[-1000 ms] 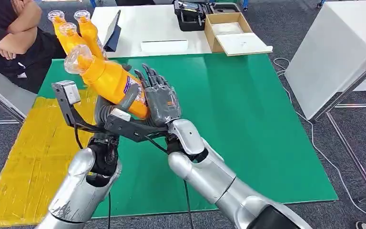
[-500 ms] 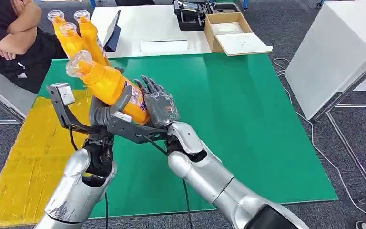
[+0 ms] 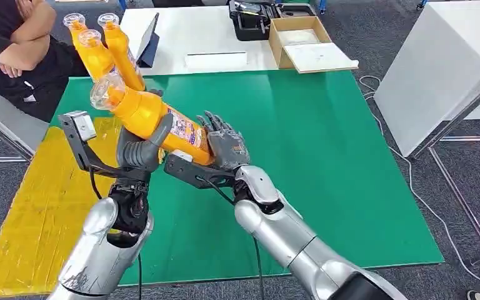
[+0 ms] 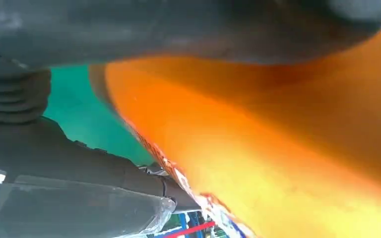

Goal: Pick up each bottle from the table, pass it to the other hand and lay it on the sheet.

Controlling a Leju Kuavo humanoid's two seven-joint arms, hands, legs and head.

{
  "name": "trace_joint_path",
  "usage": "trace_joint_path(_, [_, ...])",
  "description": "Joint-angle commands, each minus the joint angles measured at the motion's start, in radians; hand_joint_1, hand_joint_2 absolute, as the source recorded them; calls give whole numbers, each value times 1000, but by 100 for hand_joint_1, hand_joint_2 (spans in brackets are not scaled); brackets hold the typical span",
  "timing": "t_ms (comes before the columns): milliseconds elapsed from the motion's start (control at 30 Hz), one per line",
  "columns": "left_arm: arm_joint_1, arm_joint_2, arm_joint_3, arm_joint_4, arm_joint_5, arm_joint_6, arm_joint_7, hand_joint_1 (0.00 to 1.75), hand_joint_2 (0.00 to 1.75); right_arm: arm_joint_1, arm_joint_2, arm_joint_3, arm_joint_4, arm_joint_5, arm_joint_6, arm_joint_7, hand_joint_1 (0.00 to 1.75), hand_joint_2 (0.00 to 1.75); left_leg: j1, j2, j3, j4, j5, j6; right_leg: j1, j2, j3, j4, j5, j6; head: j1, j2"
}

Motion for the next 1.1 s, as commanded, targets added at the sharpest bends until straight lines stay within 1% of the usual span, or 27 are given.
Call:
trace_joint_path(33, [-40,6,-30,15,18,-17,8,175,175,2,-56,-51,-16,6,20,26,0,0,1,-3,1,0,0,-2,1,-4,3,0,-1,-1,0,0])
trace_joint_path(133, [-42,5,-32,18,20,-18,8,175,175,10,-62,-54,-27,9,19,26,0,0,1,-4,3,0,-1,-3,1,-6,4,0,-2,-1,0,0])
trace_joint_path(167, [-42,5,-32,18,20,-18,8,175,175,10,-62,-54,-27,9,19,26,0,0,1,-3,1,0,0,-2,1,-4,2,-1,-1,0,0,0])
trace_joint_path(300, [-42,3,-29,21,29,-19,12,175,175,12,-66,-56,-35,13,19,27,0,0,1,-3,2,0,0,-2,1,-4,3,0,-1,0,0,0])
trace_joint_path(367, [-43,3,-28,27,31,-19,13,175,175,14,-68,-56,-38,13,20,27,0,0,1,-4,4,1,-2,-4,1,-7,6,0,-3,-1,0,0])
trace_joint_path(500, [-43,3,-28,27,31,-19,13,175,175,14,-68,-56,-38,13,20,27,0,0,1,-2,1,0,0,-2,1,-3,2,0,-1,0,0,0])
trace_joint_path(533, [-49,-1,-25,33,42,-22,20,175,175,11,-66,-56,-37,15,21,28,0,0,1,-4,4,1,-1,-4,1,-6,5,0,-2,-1,0,0])
trace_joint_path(633, [-55,-1,-16,60,57,-23,29,175,175,16,-79,-54,-63,24,20,31,0,0,1,-3,1,0,0,-2,1,-4,2,0,-1,-1,0,0])
trace_joint_path(700, [-51,-4,-2,73,63,-27,23,175,175,25,-115,-33,-113,91,11,36,0,0,1,-3,2,0,0,-2,1,-5,3,0,-1,-1,0,0])
trace_joint_path(733, [-50,-4,7,73,57,-28,13,175,175,41,-128,-47,-153,105,-4,13,0,0,1,-5,4,0,-1,-3,1,-7,5,-1,-2,-1,0,0])
trace_joint_path(767, [-50,-5,15,71,56,-28,11,175,175,50,-142,-52,-179,113,-27,-33,0,0,1,-3,2,0,0,-2,1,-5,3,-1,-1,0,0,0])
trace_joint_path(800, [-52,-7,23,69,57,-30,7,175,175,64,-168,-51,-216,152,-99,-132,0,0,1,-5,2,0,0,-3,1,-6,4,-1,-2,0,0,0])
trace_joint_path(833, [-53,-6,27,66,55,-30,-1,175,175,77,-178,-56,-235,148,-119,-180,0,0,1,-4,1,0,0,-2,1,-5,3,-1,-1,0,0,0])
trace_joint_path(867, [-56,-3,37,64,55,-29,-7,175,175,104,-191,-76,-270,137,-141,-234,0,0,1,-6,5,1,-2,-4,1,-9,7,0,-3,-1,0,0])
trace_joint_path(900, [-53,2,57,56,53,-25,-15,175,175,138,-195,-100,-312,161,-163,-276,0,0,1,-6,4,0,-1,-3,1,-9,6,-1,-3,0,0,0])
trace_joint_path(933, [-47,5,75,47,51,-24,-16,175,175,167,-194,-122,-344,144,-171,-309,0,0,1,-6,2,0,0,-2,1,-7,4,-1,-2,0,0,0])
trace_joint_path(967, [-39,11,92,39,48,-25,-20,175,175,194,-193,-144,-380,149,-197,-326,0,0,1,-6,4,0,-1,-3,1,-8,6,-1,-3,0,0,0])
trace_joint_path(1000, [-29,18,111,32,42,-26,-23,175,175,228,-194,-167,-438,130,-221,-351,0,0,1,-3,2,0,-1,-3,1,-4,4,-1,-1,-1,0,0])
trace_joint_path(1067, [-8,29,131,26,39,-37,-27,175,175,272,-214,-192,-543,102,-249,-380,0,0,0,-3,5,0,-2,-4,1,-5,6,-1,-3,-1,0,0])
trace_joint_path(1100, [-1,32,134,26,39,-45,-30,175,175,284,-223,-198,-572,104,-250,-378,0,0,0,-3,3,-1,-1,-3,0,-5,4,0,-2,-1,0,0])
